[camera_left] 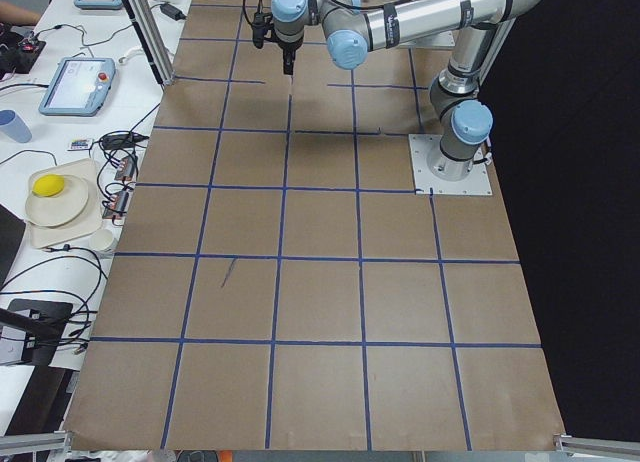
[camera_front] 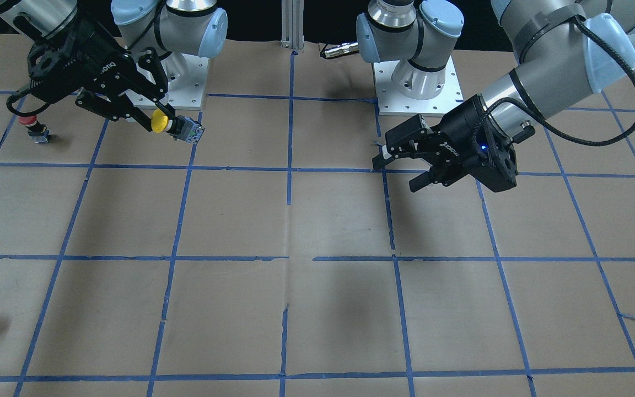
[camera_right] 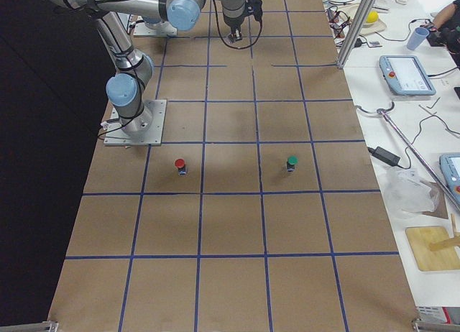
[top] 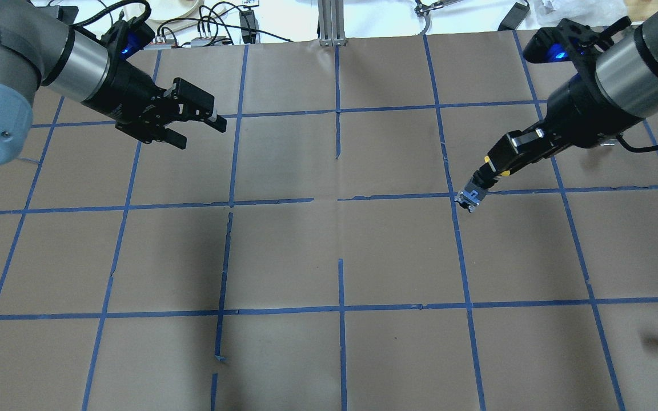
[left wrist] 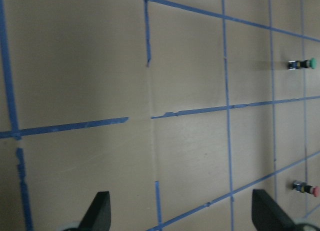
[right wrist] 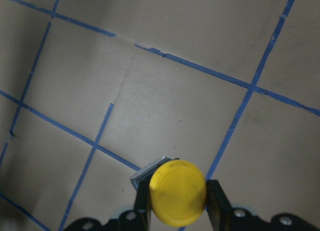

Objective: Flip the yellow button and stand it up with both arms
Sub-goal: 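Open and withdraw the left gripper while the right gripper carries the button away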

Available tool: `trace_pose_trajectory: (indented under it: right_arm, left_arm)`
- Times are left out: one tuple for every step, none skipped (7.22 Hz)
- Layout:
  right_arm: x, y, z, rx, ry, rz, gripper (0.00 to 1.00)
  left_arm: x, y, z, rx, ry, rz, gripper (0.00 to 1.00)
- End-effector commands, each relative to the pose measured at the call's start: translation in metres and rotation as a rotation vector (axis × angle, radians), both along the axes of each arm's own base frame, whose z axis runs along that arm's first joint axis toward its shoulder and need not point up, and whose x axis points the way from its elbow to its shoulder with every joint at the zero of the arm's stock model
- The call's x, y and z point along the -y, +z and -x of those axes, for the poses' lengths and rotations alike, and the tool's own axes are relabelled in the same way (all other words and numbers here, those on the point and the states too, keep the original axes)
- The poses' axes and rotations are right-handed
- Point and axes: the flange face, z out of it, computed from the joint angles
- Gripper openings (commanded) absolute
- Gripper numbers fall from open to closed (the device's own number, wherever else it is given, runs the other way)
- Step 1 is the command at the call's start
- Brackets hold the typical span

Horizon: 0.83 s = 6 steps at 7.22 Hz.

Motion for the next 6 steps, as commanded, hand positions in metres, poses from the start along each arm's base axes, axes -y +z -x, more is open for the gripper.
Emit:
trace_pose_trajectory:
  right_arm:
    - [-0.009, -0.043, 0.052, -0.15, 0.176, -0.022, 0.17]
    - [-0.011, -0.065, 0.082, -0.225, 0.251, 0.015, 0.16]
    - [-0.016, -0.083, 0.112, -0.248, 0.291, 0.029, 0.16]
    - [-0.018, -0.093, 0.142, -0.288, 0.401, 0.089, 0.16]
    - [-0.015, -0.11, 0.175, -0.305, 0.574, 0.134, 0.15]
    - [-0.015, -0.124, 0.207, -0.274, 0.69, 0.161, 0.16]
  left_arm:
    - [-0.002, 0.032, -0.008, 0.282, -0.036, 0.027, 1.0]
    - [-0.002, 0.044, 0.012, 0.377, -0.074, 0.045, 1.0]
    - [-0.008, 0.062, 0.041, 0.453, -0.095, 0.063, 1.0]
    - [-0.014, 0.072, 0.05, 0.473, -0.061, 0.01, 1.0]
    - [-0.011, 0.071, 0.055, 0.424, -0.041, -0.005, 1.0]
    - [-0.012, 0.076, 0.056, 0.414, -0.038, 0.004, 1.0]
